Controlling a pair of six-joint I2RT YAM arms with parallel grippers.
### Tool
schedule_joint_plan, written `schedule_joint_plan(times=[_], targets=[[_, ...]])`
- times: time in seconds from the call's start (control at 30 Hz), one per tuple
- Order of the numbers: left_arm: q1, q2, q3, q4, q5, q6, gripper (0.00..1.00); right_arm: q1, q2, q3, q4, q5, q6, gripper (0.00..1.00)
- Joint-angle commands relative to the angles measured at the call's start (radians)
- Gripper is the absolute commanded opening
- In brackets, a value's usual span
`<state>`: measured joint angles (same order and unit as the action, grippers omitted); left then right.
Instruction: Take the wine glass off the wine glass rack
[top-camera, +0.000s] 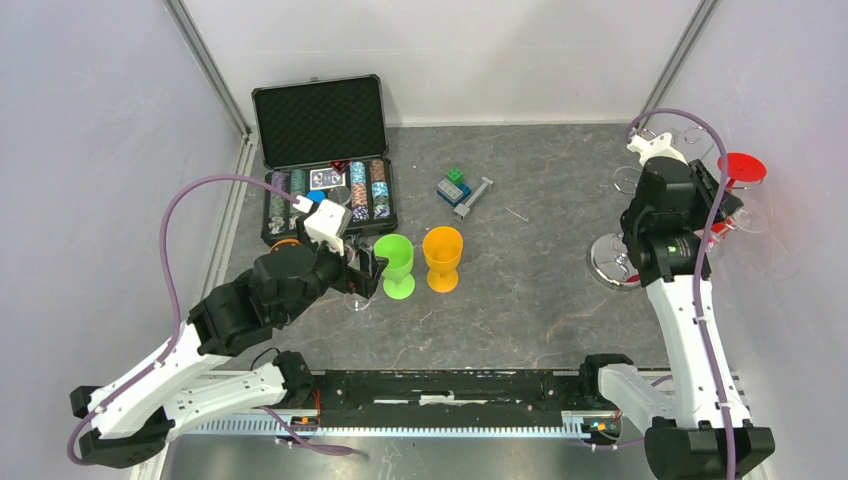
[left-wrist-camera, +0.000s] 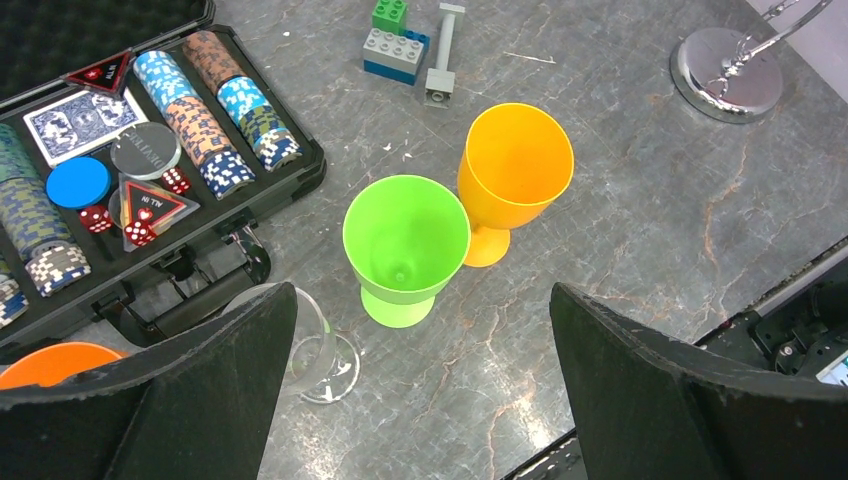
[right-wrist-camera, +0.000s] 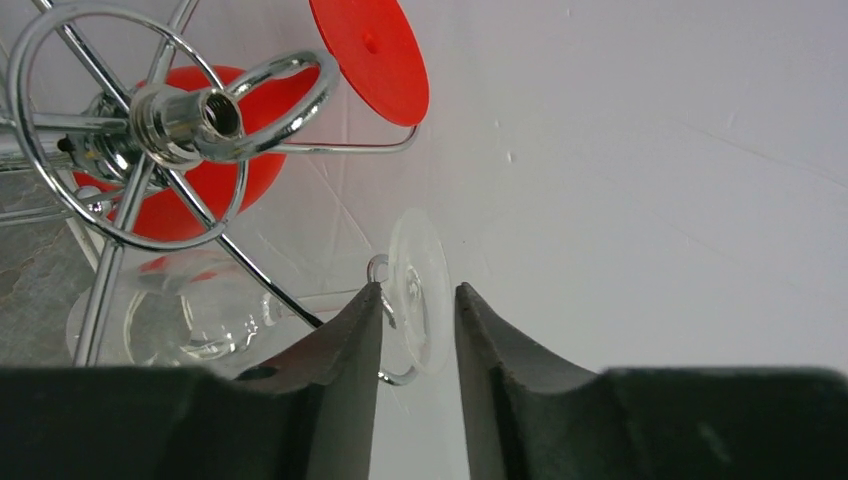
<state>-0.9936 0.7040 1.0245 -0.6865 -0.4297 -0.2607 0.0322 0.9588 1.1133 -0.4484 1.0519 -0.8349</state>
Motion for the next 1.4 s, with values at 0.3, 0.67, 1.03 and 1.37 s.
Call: schedule_joint_plan(times=[0.3, 0.67, 1.03, 1.37], targets=[[0.000, -0.005, -0.001, 0.013, -0.030, -0.011, 1.00, -0.012, -0.001, -0.035, 0.047, 0.046, -0.015, 0.43], [0.000, 0.000, 0.020, 0.015, -0.026, -0.004, 1.00, -0.026, -0.017, -0.067, 0.061, 0.075, -0.037, 0.18], [0.000, 0.069, 0.164, 0.021, -0.037, 0.003, 1.00, -0.027, -0.006, -0.066, -0.011, 0.023, 0.007, 0.00], [0.000, 0.112, 0.257, 0.100, -0.098, 0.010, 1.00, -0.026, -0.056, -0.043, -0.058, -0.018, 0.051, 0.00]])
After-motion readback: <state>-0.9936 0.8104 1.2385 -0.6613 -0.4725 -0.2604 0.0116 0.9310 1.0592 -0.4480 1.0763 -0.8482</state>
